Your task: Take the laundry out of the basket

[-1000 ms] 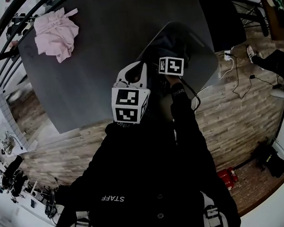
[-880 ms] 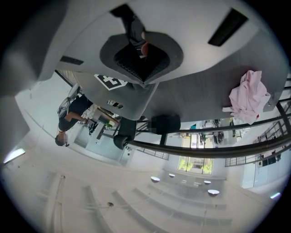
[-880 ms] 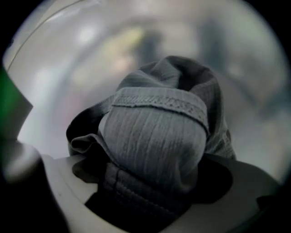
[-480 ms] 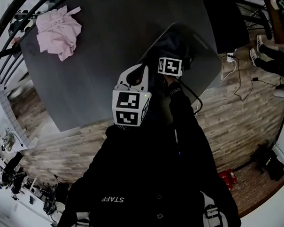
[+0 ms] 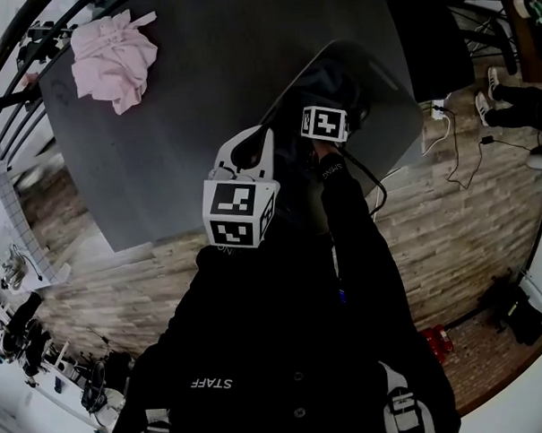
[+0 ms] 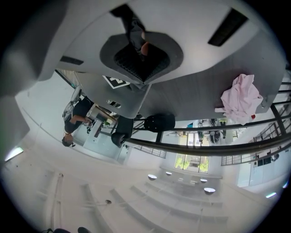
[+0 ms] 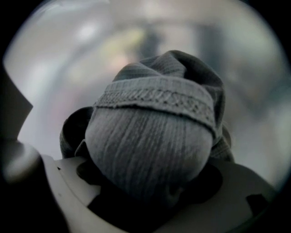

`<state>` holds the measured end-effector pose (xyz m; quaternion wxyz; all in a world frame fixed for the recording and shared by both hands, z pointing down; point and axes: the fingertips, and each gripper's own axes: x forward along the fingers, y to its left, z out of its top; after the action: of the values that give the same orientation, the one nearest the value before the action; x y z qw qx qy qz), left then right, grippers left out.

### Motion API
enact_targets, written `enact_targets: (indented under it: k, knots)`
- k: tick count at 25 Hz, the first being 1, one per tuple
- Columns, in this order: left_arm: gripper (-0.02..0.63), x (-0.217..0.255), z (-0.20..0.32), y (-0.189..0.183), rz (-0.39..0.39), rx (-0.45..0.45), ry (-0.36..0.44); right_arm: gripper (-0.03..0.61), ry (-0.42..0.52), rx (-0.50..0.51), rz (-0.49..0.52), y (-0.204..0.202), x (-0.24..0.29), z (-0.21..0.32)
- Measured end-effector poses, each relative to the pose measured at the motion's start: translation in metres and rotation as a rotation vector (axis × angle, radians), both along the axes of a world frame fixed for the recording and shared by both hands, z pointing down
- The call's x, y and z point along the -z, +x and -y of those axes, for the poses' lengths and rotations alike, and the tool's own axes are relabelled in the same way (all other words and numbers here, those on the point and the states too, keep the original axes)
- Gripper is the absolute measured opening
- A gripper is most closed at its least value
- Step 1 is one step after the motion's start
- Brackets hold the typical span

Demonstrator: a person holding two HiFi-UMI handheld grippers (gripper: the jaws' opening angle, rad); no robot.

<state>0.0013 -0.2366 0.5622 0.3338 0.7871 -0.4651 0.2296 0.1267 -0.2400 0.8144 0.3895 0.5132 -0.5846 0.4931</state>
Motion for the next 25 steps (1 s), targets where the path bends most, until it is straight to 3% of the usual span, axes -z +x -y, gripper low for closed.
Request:
enact_targets:
  k: [8, 13, 25]
  knots:
    - [0.002, 0.012, -0.009, -0.021, 0.001, 0.038, 0.030, 0.335, 0.026, -0.029, 0.034, -0.010, 0.010, -0.002]
    - [0.002, 0.027, -0.015, -0.034, -0.003, 0.062, 0.068, 0.285, 0.073, -0.103, 0.053, -0.010, 0.036, -0.004]
    - [0.002, 0.083, -0.030, -0.053, -0.028, 0.093, 0.194, 0.285, 0.467, -0.081, 0.016, 0.001, 0.203, -0.005]
